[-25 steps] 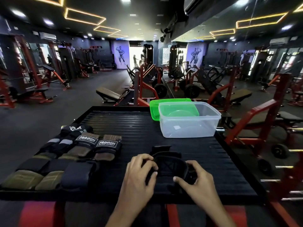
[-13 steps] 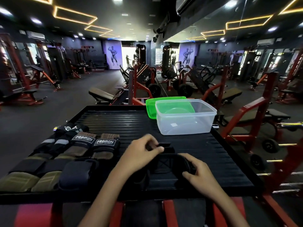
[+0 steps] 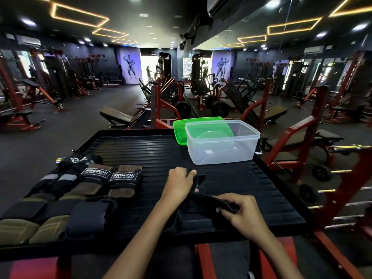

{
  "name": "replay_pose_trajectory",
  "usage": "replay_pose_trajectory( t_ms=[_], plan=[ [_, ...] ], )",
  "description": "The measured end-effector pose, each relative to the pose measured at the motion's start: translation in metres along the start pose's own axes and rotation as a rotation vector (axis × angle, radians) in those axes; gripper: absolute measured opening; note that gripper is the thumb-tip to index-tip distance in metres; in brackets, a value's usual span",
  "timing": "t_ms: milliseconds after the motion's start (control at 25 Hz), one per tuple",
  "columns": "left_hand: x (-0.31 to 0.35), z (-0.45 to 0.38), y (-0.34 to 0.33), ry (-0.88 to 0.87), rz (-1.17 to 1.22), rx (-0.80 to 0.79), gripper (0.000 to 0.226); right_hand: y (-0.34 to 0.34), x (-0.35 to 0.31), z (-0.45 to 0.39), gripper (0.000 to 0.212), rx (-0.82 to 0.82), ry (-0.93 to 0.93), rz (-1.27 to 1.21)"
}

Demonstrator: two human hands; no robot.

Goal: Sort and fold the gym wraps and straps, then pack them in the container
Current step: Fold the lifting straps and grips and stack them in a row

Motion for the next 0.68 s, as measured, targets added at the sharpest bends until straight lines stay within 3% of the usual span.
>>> replay_pose_trajectory(
  t_ms=[160,280,440,680],
  plan=[
    [-0.011,-0.003,0.006,0.056,0.167,0.167,0.033,0.002,0.002,0.001,0.054,-0.048,0.019,-0.039],
    [-0.022,-0.011,0.017,0.065,0.075,0.316,0.036,0.003,0.004,-0.001,0.057,-0.111,0.03,-0.039],
    [-0.029,-0.017,0.023,0.062,0.039,0.362,0.039,0.005,0.008,-0.006,0.06,-0.169,0.062,-0.031],
    [-0.033,-0.025,0.05,0.112,-0.054,0.475,0.035,0.044,0.03,-0.008,0.056,-0.068,0.124,0.074]
  ],
)
Point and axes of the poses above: each hand's wrist, its own z-axis away from the middle knuckle, its own y-axis out of the back of the hand, x = y × z, the point moved 1 cm from there along -z, towards the middle knuckle, and after that the axes turned 9 degrees about x, right-handed, at the moved point
